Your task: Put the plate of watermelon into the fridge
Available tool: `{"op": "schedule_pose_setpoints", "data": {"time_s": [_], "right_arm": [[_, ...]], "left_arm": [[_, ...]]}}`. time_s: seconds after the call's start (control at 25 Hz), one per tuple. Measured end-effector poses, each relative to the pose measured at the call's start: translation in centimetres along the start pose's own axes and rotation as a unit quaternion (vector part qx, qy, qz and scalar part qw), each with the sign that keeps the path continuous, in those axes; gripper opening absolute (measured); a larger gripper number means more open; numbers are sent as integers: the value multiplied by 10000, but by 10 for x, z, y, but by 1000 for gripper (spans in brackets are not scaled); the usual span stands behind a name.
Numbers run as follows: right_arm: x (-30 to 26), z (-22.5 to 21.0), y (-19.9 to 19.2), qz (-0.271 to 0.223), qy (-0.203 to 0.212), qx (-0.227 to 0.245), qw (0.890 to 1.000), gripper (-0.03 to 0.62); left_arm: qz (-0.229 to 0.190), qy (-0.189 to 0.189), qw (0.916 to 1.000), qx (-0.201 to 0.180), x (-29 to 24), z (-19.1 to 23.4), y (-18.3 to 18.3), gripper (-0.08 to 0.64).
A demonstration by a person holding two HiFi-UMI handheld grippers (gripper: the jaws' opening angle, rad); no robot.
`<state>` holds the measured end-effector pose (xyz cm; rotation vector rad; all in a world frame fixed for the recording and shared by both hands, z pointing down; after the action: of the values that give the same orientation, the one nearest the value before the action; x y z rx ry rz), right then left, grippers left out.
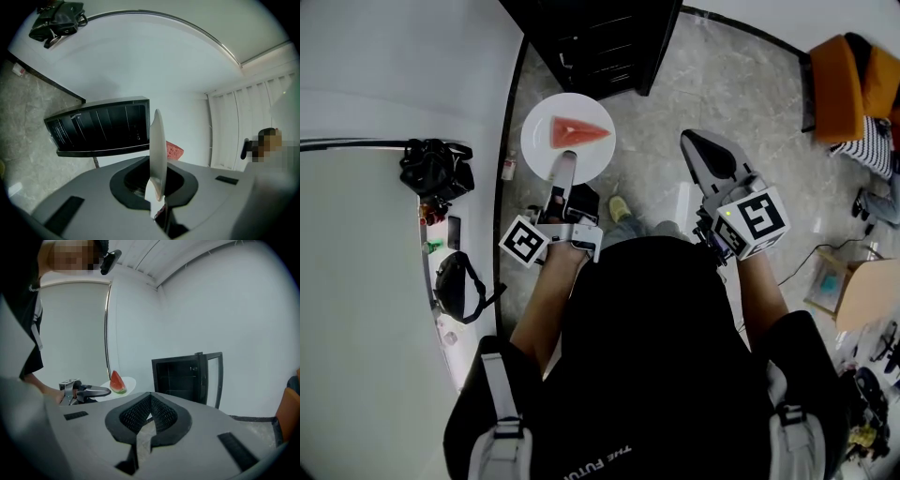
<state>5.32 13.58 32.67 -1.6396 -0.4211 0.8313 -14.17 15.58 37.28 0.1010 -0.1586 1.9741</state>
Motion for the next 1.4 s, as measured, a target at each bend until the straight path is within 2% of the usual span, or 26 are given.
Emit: {"op": "schedule_pose_setpoints", "data": {"time_s": [0.16,0.72,0.88,1.4], "right_arm": [[-9,4,1,11,-36,54,10000,8],[-7,4,8,-69,-98,135,9998,7],[-10,-14,12,-44,-182,72,9998,8],[-58,-73,25,-56,129,145,9998,8]], "left_arm": [[11,-14,10000,2,0,2,10,20],[55,-91,9999,95,-3,-5,8,20],[100,-55,9999,85,-19,-5,6,20],[-84,10,10000,14,-80,2,23,20]]}}
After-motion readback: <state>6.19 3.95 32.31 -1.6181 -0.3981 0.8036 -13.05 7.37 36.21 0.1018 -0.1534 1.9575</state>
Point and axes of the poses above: the fingertips, and each gripper's own axes: x backward along the fingers, z to its left, y out of its top, the point moved 1 cm from there along x, backward along the fingers, and after that the axes turned 5 degrees about x, right-handed, at the moved point
